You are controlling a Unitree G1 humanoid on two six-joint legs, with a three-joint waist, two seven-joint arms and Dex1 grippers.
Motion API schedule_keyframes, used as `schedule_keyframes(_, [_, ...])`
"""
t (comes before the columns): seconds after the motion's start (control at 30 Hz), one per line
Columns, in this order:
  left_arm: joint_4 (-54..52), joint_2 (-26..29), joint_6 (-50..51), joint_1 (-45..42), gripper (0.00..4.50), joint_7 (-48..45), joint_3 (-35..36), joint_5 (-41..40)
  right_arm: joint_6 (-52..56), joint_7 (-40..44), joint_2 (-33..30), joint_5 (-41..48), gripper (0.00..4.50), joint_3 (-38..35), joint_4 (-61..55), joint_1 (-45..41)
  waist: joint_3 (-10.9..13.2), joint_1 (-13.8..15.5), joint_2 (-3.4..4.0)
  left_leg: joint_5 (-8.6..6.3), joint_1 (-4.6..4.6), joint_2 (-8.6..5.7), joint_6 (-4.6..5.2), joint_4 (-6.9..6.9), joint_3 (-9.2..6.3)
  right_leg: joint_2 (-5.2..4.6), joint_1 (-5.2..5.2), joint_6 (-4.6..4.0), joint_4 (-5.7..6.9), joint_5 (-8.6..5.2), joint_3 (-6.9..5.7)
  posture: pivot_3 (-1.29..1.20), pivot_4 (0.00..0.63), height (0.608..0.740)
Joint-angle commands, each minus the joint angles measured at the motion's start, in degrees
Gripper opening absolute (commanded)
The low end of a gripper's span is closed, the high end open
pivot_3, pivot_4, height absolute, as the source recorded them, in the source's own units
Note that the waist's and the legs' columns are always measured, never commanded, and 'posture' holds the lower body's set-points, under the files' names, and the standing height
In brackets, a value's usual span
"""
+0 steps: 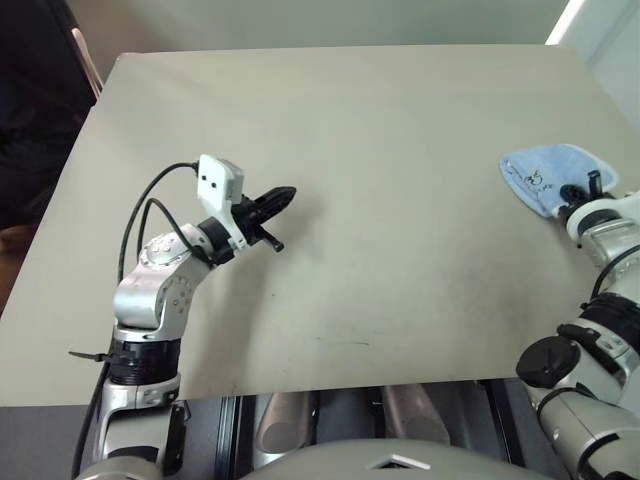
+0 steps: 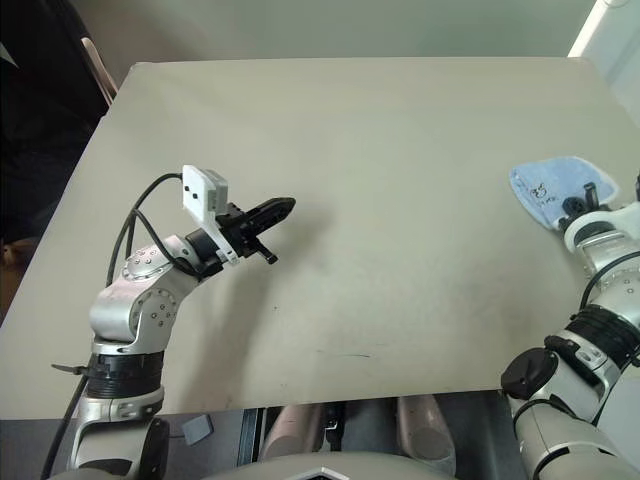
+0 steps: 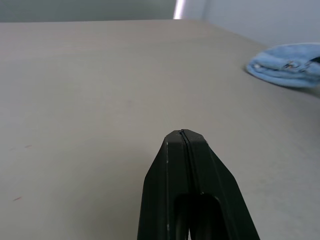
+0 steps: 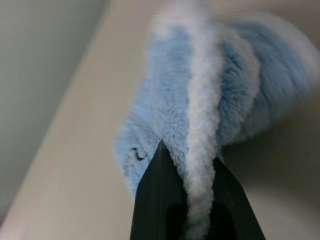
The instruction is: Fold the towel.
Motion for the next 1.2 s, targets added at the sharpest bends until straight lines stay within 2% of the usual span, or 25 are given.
schedule_keyframes(0.03, [-1.78,-0.35,-0.6,-1.34,0.0,-1.5,-0.12,-1.38,0.85,-6.44,1.63,3.11,0.04,-1.94,-4.88,0.59,0.0,0.06,0.0,0.01,-0.01,0.0,0.01,0.02,-0.01,-0.01,0.02,0.17,0.0,-0.11,0.0,0.0,0.15,0.735])
schedule_keyframes(0.2, [-2.38,-1.04,-0.43,-0.83,0.0,-1.56,-0.71,-1.15,1.21,-10.99,2.0,3.72,0.04,-1.49,-6.86,2.63,0.0,0.39,0.01,-0.04,-0.05,-0.05,0.06,0.07,0.0,-0.09,0.12,0.04,-0.06,-0.03,0.0,0.0,0.15,0.735])
schedule_keyframes(0.33, [-2.57,-1.29,-0.45,-0.55,0.0,-1.58,-1.02,-1.15,0.85,-11.29,1.53,5.31,1.11,-1.69,-7.47,3.28,0.0,0.66,0.01,-0.09,-0.06,-0.08,0.11,0.08,0.0,-0.12,0.16,0.06,-0.08,-0.05,0.0,0.0,0.15,0.735])
schedule_keyframes(0.63, [-2.49,-1.93,-0.6,-0.63,0.0,-1.98,-1.56,-1.5,-2.42,-10.24,0.76,6.38,4.32,0.05,-11.25,4.99,0.0,0.82,0.01,-0.09,-0.08,-0.09,0.11,0.1,0.0,-0.12,0.16,0.35,-0.08,-0.23,0.0,0.0,0.15,0.735])
schedule_keyframes(0.67, [-2.46,-1.96,-0.63,-0.67,0.0,-2.07,-1.61,-1.56,-3.01,-10.69,0.95,6.13,4.46,0.18,-11.99,5.15,0.0,0.83,0.01,-0.09,-0.08,-0.09,0.11,0.1,0.01,-0.13,0.16,0.37,-0.08,-0.24,0.0,0.0,0.15,0.735])
schedule_keyframes(0.87, [-2.29,-2.17,-0.67,-0.94,0.0,-2.34,-1.76,-1.6,-7.82,-16.29,1.79,2.45,4.46,0.25,-15.53,7.35,0.0,0.86,0.01,-0.09,-0.08,-0.09,0.11,0.1,-0.02,-0.12,0.16,0.38,-0.08,-0.22,-0.01,0.0,0.15,0.735])
schedule_keyframes(0.97, [-2.14,-2.24,-0.69,-1.01,0.0,-2.45,-1.85,-1.57,-10.57,-12.92,0.32,-0.1,4.46,3.62,-18.09,9.33,0.0,0.87,0.01,-0.09,-0.08,-0.09,0.12,0.1,-0.01,-0.14,0.18,0.38,-0.08,-0.2,0.0,0.0,0.15,0.735])
schedule_keyframes(1.03, [-1.87,-2.14,-0.79,-1.07,0.0,-2.65,-1.94,-1.42,-12.08,-5.17,-3.87,-5.17,4.46,11.88,-21.48,12.46,0.02,0.86,0.06,-0.1,-0.09,-0.1,0.12,0.11,0.01,-0.14,0.16,0.41,-0.09,-0.2,0.0,0.0,0.15,0.735])
schedule_keyframes(1.13, [-1.22,-1.96,-0.92,-1.51,0.0,-2.79,-1.94,-1.18,-15.0,8.22,-11.73,-14.0,4.46,28.26,-26.99,18.66,0.02,0.75,0.1,-0.1,-0.1,-0.11,0.12,0.12,0.06,-0.17,0.15,0.58,-0.09,-0.24,-0.01,0.0,0.15,0.735])
schedule_keyframes(1.2, [-0.91,-1.86,-1.02,-1.66,0.0,-2.86,-1.91,-1.05,-16.3,13.68,-14.07,-16.42,4.46,34.49,-29.3,21.06,0.0,0.51,0.06,-0.1,-0.06,-0.07,0.1,0.11,0.06,-0.12,0.19,0.61,-0.1,-0.27,-0.02,0.0,0.15,0.735])
